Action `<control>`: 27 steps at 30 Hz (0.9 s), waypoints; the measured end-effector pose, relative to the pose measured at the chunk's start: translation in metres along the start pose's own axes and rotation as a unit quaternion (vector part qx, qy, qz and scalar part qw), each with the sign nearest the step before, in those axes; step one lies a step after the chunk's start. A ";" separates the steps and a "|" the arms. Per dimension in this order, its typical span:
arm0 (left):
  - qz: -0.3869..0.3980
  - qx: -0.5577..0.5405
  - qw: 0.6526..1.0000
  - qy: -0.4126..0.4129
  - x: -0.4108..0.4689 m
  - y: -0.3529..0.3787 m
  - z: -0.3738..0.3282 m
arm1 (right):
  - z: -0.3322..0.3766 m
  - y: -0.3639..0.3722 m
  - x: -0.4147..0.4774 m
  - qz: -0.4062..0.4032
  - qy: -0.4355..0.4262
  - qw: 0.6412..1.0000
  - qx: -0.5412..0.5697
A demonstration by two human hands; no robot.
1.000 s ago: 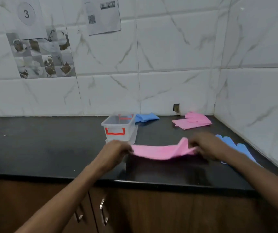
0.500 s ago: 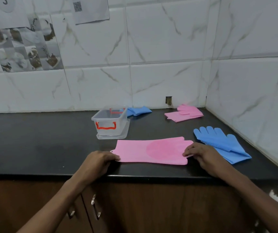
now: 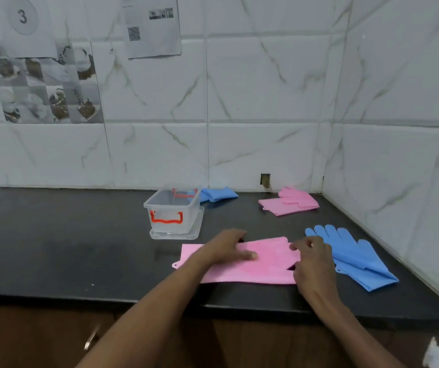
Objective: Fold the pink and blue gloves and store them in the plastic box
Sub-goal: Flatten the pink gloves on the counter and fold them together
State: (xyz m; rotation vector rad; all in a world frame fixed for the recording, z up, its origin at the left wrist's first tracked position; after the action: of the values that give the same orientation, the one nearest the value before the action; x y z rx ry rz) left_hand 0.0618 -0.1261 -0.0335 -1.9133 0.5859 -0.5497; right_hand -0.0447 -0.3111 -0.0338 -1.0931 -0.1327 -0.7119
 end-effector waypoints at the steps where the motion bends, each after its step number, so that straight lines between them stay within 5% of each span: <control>1: 0.006 0.005 1.000 -0.003 0.011 0.003 -0.009 | -0.003 -0.001 0.000 -0.004 0.025 0.999 0.029; 6: 0.055 -0.029 0.997 -0.055 0.046 -0.003 -0.037 | -0.013 -0.012 -0.001 -0.015 0.113 0.987 0.118; 12: -0.045 -0.229 0.962 -0.142 0.042 -0.040 -0.025 | -0.006 -0.023 -0.009 -0.049 0.026 0.961 0.270; 15: -0.166 -0.462 0.855 -0.165 0.031 -0.051 -0.024 | 0.007 -0.005 -0.007 0.099 0.048 0.944 0.311; 20: -0.277 -0.804 0.518 -0.091 0.001 -0.041 -0.039 | 0.021 0.021 -0.004 0.285 0.114 0.842 0.443; 22: -0.286 -0.860 0.422 -0.014 -0.018 -0.033 -0.044 | 0.014 0.024 0.004 0.308 0.122 0.831 0.447; 24: -0.294 -0.875 0.380 0.050 -0.036 -0.031 -0.043 | 0.001 0.021 0.014 0.313 0.147 0.813 0.468; 27: -0.343 -0.854 0.386 0.063 -0.062 -0.035 -0.021 | -0.022 0.016 0.032 0.292 0.205 0.780 0.514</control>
State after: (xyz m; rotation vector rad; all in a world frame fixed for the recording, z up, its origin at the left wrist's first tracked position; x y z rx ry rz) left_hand 0.0057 -0.0898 -0.0003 -4.3230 0.2568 -0.5611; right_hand -0.0156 -0.3408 -0.0426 0.1232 0.1857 -0.1995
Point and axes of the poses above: each hand's wrist, its own x-axis towards the middle knuckle, its own y-axis out of the palm, z = x × y, the point moved 5 cm from there along x, towards the middle knuckle, and after that the axes turned 10 degrees about y, right-handed, at the moved point
